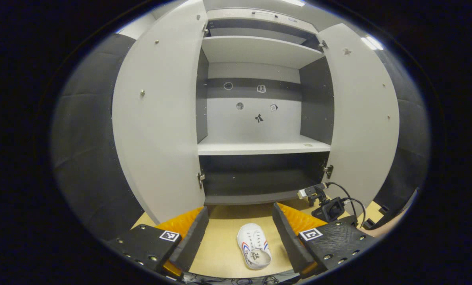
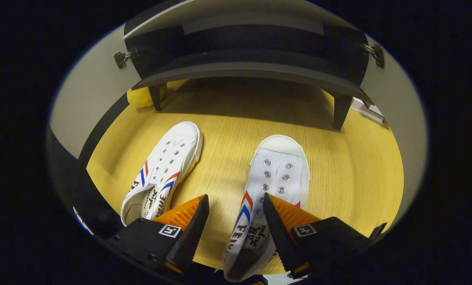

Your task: Grab one shoe with the right hand and put it into the shoe cabinet, grab the other shoe with the left hand and put it into the shoe cabinet; then close the right door with the right hand and the left door with the left hand.

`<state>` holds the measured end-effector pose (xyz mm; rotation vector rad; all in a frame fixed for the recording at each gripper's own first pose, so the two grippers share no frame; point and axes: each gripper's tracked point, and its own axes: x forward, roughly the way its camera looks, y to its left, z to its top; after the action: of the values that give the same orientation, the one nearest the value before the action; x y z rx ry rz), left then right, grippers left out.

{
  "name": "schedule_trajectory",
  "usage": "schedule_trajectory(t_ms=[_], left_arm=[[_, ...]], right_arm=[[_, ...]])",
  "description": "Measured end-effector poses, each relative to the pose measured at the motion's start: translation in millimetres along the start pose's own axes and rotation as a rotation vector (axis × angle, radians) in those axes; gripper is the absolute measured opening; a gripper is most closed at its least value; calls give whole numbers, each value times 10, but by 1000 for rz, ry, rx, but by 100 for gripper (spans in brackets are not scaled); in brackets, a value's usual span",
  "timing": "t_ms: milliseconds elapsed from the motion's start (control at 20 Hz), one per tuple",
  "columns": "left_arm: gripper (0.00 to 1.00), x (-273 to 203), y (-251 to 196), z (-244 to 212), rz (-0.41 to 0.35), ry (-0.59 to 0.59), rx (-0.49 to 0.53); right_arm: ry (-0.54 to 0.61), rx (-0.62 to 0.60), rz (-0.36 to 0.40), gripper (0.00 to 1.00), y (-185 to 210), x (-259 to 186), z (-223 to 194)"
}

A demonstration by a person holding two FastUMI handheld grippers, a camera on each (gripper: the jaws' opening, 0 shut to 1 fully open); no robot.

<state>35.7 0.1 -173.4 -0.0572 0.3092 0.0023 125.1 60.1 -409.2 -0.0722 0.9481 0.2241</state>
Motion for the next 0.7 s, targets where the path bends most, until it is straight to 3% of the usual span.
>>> schedule_trajectory(t_ms=[50, 200, 250, 350, 450, 500, 700], left_arm=[[93, 9, -2, -14, 3, 3, -5], [93, 13, 4, -9, 14, -2, -8], [93, 22, -3, -3, 14, -5, -10], [93, 47, -39, -7, 16, -7, -10], [93, 83, -78, -12, 12, -8, -14], [93, 71, -95, -17, 9, -8, -17], [93, 74, -119, 13, 8, -16, -5]], right_arm=[[-4, -17, -21, 78, -35, 24, 9], [3, -61, -67, 58, -124, 24, -4], [4, -65, -71, 44, -138, 22, -6], [15, -69, -77, 39, -139, 28, -12], [25, -90, -109, 41, -180, -2, 9], [37, -99, -109, 29, -180, 6, 9], [49, -95, -95, 29, -179, -48, -5]])
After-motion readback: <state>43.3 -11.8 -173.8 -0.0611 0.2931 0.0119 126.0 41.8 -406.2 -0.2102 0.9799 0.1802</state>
